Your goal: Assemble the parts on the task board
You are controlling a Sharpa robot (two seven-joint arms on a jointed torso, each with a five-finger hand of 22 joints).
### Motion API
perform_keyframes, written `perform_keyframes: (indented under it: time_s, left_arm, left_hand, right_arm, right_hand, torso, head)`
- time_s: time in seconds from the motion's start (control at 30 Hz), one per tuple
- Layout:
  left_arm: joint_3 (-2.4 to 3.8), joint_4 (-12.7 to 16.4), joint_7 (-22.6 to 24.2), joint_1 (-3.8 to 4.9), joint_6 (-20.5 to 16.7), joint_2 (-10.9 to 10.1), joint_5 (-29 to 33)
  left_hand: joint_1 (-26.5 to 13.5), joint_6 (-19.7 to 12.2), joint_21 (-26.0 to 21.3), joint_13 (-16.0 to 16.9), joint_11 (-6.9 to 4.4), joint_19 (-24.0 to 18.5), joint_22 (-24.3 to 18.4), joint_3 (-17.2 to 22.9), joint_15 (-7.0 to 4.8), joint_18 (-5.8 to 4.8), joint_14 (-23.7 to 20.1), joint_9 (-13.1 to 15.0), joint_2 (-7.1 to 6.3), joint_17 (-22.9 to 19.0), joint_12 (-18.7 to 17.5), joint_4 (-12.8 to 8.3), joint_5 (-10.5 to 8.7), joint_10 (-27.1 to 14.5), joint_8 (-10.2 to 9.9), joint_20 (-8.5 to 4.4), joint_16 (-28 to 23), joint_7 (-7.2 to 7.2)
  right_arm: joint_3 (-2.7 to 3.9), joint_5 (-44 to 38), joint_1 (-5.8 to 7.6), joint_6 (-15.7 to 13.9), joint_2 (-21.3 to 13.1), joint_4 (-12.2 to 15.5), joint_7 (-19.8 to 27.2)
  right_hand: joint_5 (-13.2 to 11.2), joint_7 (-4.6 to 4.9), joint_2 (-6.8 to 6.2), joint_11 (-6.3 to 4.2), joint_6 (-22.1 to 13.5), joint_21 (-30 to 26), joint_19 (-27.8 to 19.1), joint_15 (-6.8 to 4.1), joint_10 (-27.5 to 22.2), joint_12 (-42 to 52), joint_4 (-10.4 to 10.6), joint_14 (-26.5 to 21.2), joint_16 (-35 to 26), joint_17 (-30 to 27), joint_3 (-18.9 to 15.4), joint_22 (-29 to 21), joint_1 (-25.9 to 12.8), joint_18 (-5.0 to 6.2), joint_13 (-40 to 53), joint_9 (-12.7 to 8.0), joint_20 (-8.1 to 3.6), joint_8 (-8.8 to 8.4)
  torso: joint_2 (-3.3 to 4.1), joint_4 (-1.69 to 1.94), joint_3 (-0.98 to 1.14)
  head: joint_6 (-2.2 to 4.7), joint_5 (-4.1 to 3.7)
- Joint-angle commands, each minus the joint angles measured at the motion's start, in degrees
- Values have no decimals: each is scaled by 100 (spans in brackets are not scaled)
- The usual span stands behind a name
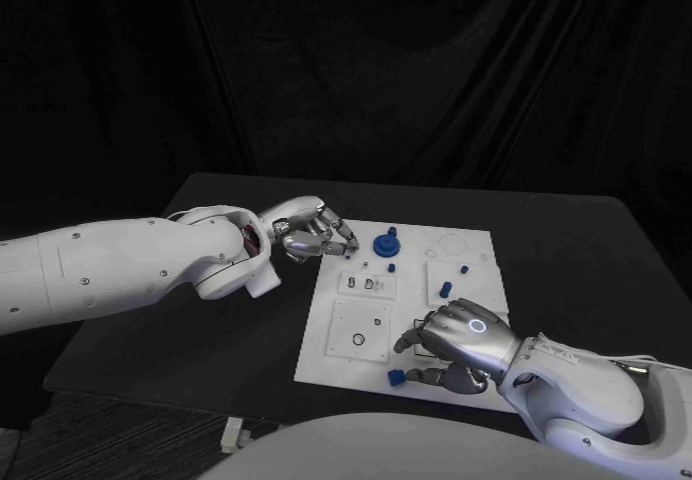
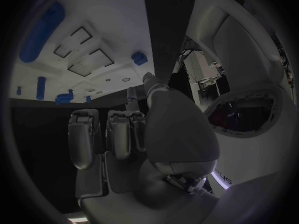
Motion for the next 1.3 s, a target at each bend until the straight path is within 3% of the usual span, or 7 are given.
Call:
perform_keyframes:
  time_s: [0.03, 0.3, 0.73, 1.2, 1.3]
  left_arm:
    - [5, 13, 60, -14, 57, -1, 49]
    - [5, 16, 67, -27, 62, -15, 49]
    - [5, 19, 78, -47, 62, -26, 49]
    - [5, 14, 76, -60, 71, -27, 49]
    - [5, 14, 72, -62, 74, -29, 49]
  left_hand:
    - [46, 7, -27, 776, 40, -41, 1107, 1, 40, 87, 472, -5, 11, 1293, -37, 21, 22, 9, 23, -16, -22, 19]
    - [46, 7, -27, 776, 40, -41, 1107, 1, 40, 87, 472, -5, 11, 1293, -37, 21, 22, 9, 23, -16, -22, 19]
    - [46, 7, -27, 776, 40, -41, 1107, 1, 40, 87, 472, -5, 11, 1293, -37, 21, 22, 9, 23, -16, -22, 19]
    - [46, 7, -27, 776, 40, -41, 1107, 1, 40, 87, 472, -5, 11, 1293, -37, 21, 22, 9, 23, -16, -22, 19]
    - [63, 0, -34, 771, 42, -47, 1105, -6, 41, 89, 470, -19, 4, 1292, -42, 39, 22, 3, 26, -14, -23, 21]
  right_arm:
    - [2, -238, -85, 295, 32, -37, -250]
    - [2, -401, -181, 371, 112, -94, -392]
    - [2, -442, -351, 321, 222, -214, -443]
    - [2, -444, -407, 69, 320, -353, -457]
    - [2, -444, -410, 60, 335, -378, -476]
  right_hand:
    - [-95, 2, -47, 45, -54, 18, 606, 26, 608, 21, 19, 596, -16, 1462, -77, 1508, -78, -41, 1508, 15, 25, -19]
    - [-182, 23, -58, 61, -17, 18, 606, 40, 608, 21, 28, 593, -26, 1446, -128, 1508, -219, -41, 1508, 71, 37, 27]
    - [-111, 39, -11, 76, 50, 18, 606, 51, 608, 21, 22, 591, -34, 1433, -104, 1508, -285, -41, 1508, 136, 48, 85]
    - [700, 91, 142, 116, -114, 18, 606, 80, 608, 21, 4, 588, -39, 1421, 61, 1508, -317, -41, 1508, 146, 78, 6]
    - [752, 94, 155, 119, -109, 18, 606, 84, 608, 21, 3, 587, -42, 1414, 74, 1508, -323, -41, 1508, 148, 81, 8]
  torso:
    - [-1, 0, 1]
    - [2, 0, 1]
    - [-1, 4, 1]
    - [0, 2, 0]
    - [1, 4, 1]
  head:
    - [-1, -7]
    - [-1, -7]
    - [-1, 1]
    - [-1, 17]
    - [-1, 16]
